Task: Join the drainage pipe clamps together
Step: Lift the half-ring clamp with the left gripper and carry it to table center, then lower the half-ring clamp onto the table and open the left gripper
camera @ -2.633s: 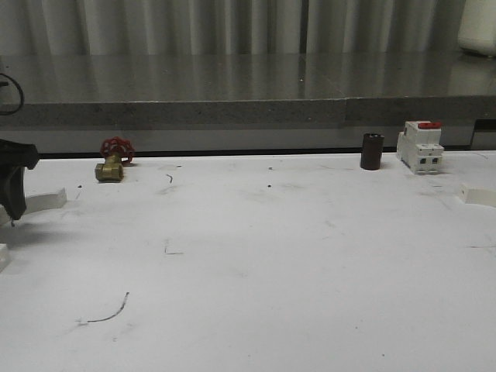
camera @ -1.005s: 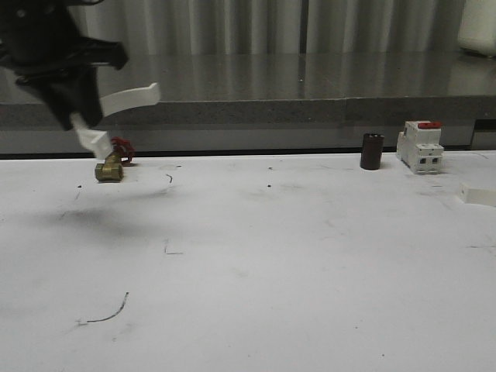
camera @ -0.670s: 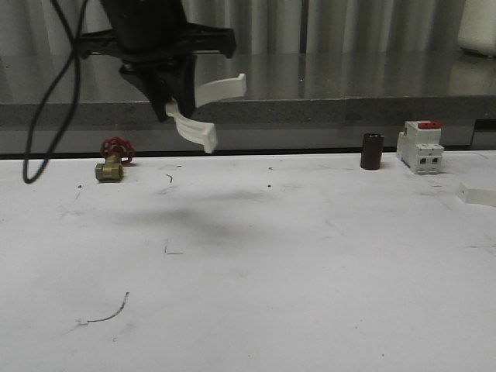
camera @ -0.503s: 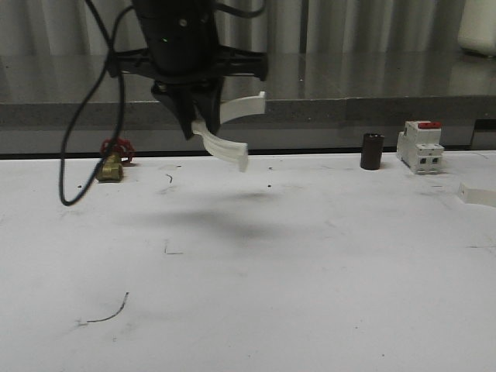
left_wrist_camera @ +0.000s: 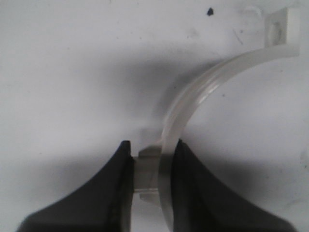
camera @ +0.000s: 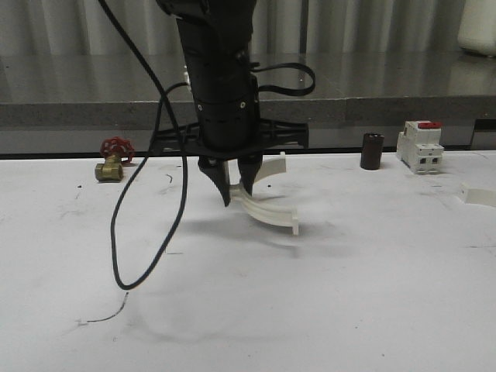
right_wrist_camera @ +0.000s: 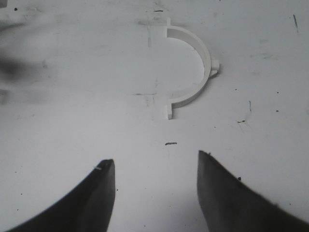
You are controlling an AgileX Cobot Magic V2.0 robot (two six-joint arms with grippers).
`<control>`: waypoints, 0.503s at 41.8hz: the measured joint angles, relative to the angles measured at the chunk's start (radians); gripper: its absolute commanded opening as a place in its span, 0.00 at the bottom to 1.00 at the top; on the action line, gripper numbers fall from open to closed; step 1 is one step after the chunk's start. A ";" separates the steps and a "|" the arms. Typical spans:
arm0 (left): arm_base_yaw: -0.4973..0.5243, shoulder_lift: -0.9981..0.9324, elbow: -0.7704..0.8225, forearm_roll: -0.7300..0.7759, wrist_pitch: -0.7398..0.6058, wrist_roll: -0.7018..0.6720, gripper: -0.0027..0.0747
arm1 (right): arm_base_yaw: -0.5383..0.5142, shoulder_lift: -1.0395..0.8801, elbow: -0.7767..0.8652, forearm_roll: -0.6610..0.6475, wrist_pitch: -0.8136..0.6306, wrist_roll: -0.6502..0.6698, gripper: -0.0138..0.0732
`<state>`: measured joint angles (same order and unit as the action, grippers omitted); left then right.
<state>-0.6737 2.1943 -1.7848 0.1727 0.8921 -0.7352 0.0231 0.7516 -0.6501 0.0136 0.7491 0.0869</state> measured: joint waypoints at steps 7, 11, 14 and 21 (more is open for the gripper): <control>-0.002 0.025 0.000 -0.006 -0.002 0.000 0.09 | 0.000 0.000 0.000 0.000 0.000 0.000 0.64; -0.002 0.029 -0.002 -0.006 -0.004 -0.002 0.09 | 0.000 0.000 0.000 0.000 0.000 0.000 0.64; -0.002 0.031 -0.002 -0.006 -0.005 -0.002 0.09 | 0.000 0.000 0.000 0.000 0.000 0.000 0.64; -0.002 0.031 -0.002 -0.006 -0.008 -0.002 0.10 | 0.000 0.000 0.000 -0.001 0.000 0.000 0.64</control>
<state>-0.6758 2.2252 -1.7863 0.1665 0.8839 -0.7372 0.0231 0.7516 -0.6501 0.0129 0.7491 0.0869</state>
